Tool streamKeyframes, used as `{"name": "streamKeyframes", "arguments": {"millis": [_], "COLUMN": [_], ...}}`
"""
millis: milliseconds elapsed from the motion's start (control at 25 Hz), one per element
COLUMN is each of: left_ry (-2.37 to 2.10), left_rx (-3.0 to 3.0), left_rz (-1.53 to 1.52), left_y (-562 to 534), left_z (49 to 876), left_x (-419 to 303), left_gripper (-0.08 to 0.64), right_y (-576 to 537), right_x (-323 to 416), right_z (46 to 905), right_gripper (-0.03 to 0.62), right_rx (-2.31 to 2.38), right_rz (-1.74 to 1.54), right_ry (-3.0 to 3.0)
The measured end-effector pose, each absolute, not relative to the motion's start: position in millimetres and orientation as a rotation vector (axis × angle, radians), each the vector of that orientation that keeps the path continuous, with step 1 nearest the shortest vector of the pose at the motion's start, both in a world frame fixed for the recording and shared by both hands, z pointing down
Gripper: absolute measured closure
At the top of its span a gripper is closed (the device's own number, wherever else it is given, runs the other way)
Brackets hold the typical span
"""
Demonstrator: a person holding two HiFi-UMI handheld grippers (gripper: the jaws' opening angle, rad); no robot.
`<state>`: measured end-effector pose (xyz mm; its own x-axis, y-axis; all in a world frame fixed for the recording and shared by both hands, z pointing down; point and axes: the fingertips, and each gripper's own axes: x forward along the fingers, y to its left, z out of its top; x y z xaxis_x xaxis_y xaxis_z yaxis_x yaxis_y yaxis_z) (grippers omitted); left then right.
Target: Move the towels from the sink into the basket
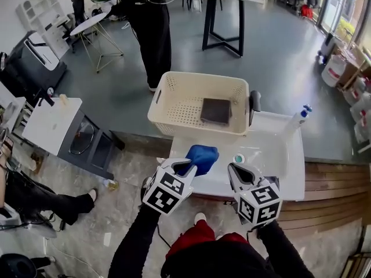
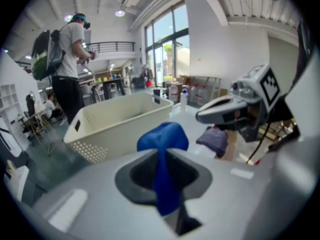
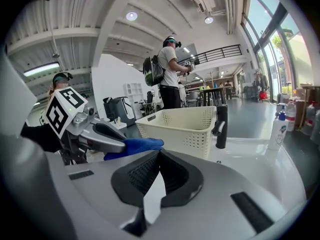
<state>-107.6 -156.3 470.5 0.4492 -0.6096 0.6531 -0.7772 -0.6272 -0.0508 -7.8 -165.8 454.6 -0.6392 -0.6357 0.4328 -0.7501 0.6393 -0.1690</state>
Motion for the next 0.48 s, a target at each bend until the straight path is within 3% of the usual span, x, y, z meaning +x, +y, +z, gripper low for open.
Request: {"name": "streamKeyframes", "arguments": {"millis": [480], "left_ry": [-1.312], "left_rx": [2.55], "left_rz": [0.841], "left_y": [-195.1], "left_z": [408.1], "left_x": [-102.1], "left_gripper": [0.506], "right_y": [-189.0], "right_x": [-26.7], "right_z": [412.0], "right_gripper": [0.584], "right_rx": [1.13], "right_rz": [0.381], "right_ry": [-2.601]}}
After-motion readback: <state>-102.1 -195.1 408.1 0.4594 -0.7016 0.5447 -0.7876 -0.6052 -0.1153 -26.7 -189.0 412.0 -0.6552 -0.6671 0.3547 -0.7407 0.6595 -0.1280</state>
